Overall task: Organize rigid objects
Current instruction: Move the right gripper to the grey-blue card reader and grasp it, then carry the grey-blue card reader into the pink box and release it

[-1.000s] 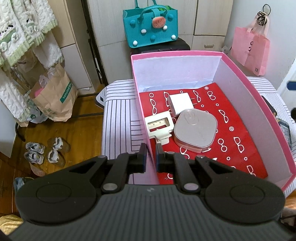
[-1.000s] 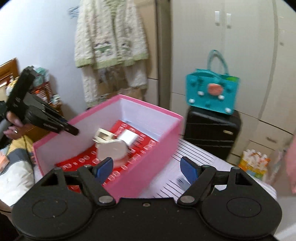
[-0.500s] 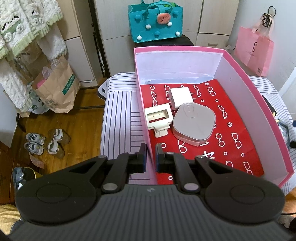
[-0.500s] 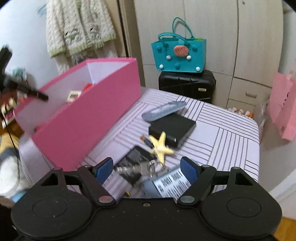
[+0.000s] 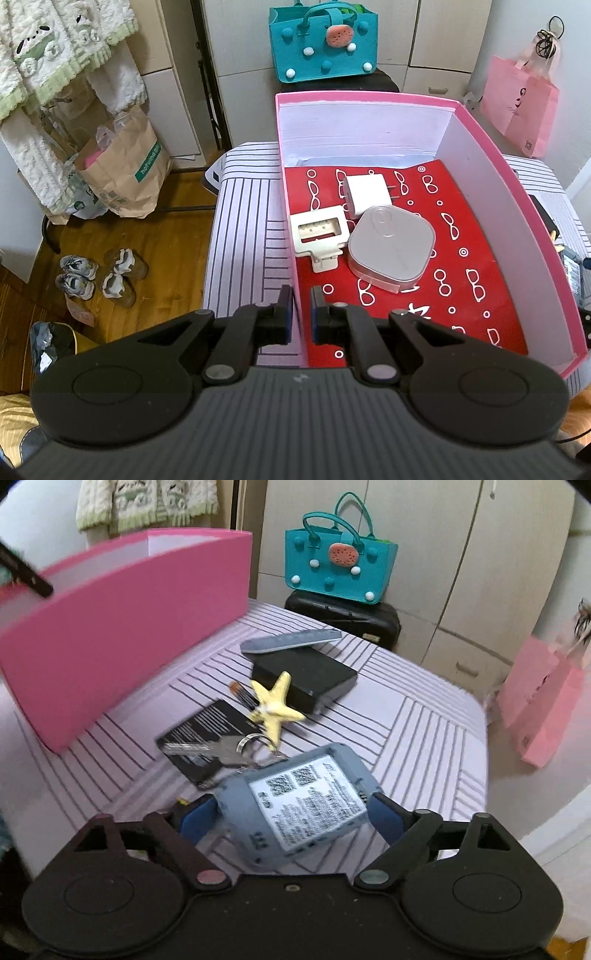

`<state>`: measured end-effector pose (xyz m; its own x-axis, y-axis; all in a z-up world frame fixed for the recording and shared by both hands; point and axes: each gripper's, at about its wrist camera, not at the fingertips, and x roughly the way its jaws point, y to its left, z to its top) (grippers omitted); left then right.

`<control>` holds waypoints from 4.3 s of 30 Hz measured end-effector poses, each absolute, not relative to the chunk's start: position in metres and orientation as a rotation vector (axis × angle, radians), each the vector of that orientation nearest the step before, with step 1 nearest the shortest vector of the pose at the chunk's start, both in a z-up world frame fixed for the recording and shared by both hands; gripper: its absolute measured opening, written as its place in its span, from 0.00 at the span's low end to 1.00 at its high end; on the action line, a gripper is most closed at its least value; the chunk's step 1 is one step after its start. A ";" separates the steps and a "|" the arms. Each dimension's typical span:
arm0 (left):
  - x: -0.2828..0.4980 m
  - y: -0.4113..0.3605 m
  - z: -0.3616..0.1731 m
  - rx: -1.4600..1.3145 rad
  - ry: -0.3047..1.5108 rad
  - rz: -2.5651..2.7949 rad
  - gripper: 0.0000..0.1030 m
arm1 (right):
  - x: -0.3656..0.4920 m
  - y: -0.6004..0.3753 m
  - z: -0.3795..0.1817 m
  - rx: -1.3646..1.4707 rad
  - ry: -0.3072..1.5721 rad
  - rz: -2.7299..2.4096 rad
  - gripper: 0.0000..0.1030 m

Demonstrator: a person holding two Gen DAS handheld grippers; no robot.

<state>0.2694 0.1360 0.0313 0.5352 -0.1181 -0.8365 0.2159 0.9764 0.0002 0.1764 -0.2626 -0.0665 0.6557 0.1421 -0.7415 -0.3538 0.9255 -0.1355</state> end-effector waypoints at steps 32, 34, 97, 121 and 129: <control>0.265 0.132 0.035 0.127 0.987 -0.181 0.08 | 0.236 -0.345 -0.066 0.120 0.867 0.199 0.77; 0.265 0.133 0.036 0.127 0.988 -0.182 0.08 | 0.236 -0.341 -0.065 0.102 0.883 0.186 0.80; 0.275 0.138 0.041 0.167 1.071 -0.283 0.07 | 0.293 -0.021 0.013 -0.378 1.033 1.112 0.64; 0.272 0.140 0.041 0.167 1.063 -0.301 0.07 | 0.292 -0.026 0.033 -0.419 0.935 1.025 0.67; 0.270 0.140 0.041 0.170 1.050 -0.303 0.07 | 0.262 -0.094 0.065 -0.294 0.791 0.878 0.67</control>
<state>0.2704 0.1400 0.0410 0.4611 -0.1640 -0.8721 0.3252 0.9456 -0.0059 0.2622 -0.0940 0.0653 0.3837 0.5742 -0.7233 -0.7791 0.6217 0.0802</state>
